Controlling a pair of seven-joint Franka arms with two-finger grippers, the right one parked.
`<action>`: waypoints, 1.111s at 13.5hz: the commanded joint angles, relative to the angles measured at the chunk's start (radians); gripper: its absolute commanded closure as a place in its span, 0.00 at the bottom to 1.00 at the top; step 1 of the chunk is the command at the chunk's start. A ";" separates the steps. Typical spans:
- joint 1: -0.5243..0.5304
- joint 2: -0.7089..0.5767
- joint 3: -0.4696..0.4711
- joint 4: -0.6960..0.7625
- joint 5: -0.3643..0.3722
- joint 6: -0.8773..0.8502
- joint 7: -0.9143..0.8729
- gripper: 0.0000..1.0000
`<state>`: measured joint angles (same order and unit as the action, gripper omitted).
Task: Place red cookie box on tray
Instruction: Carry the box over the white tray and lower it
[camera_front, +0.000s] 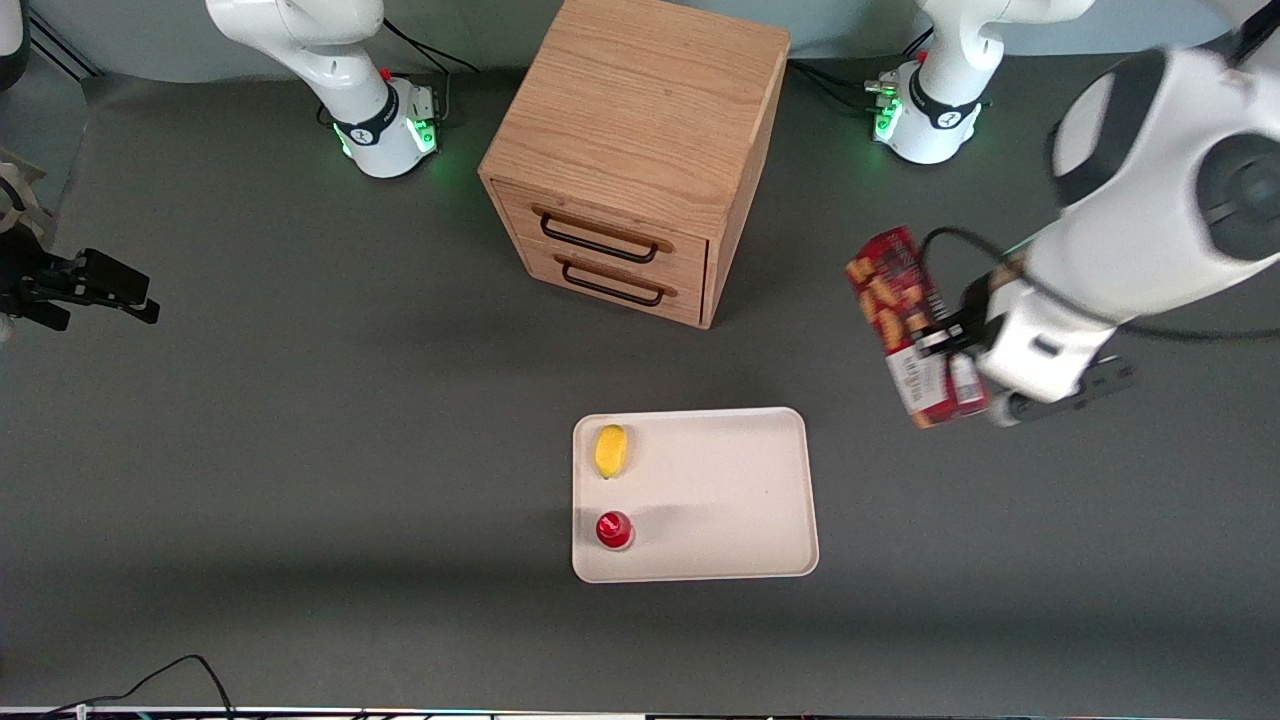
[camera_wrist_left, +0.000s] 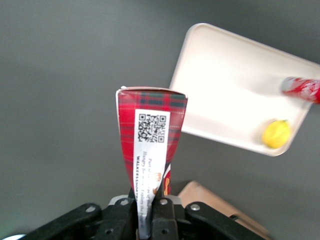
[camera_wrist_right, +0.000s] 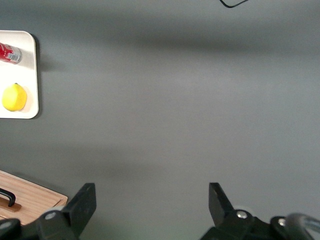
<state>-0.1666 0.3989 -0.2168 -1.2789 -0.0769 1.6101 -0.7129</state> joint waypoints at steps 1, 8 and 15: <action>-0.054 0.165 -0.007 0.130 0.057 0.092 -0.062 1.00; -0.119 0.345 -0.007 0.008 0.212 0.526 -0.083 1.00; -0.116 0.397 0.007 -0.126 0.250 0.746 -0.088 1.00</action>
<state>-0.2792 0.8070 -0.2177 -1.3791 0.1513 2.3295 -0.7763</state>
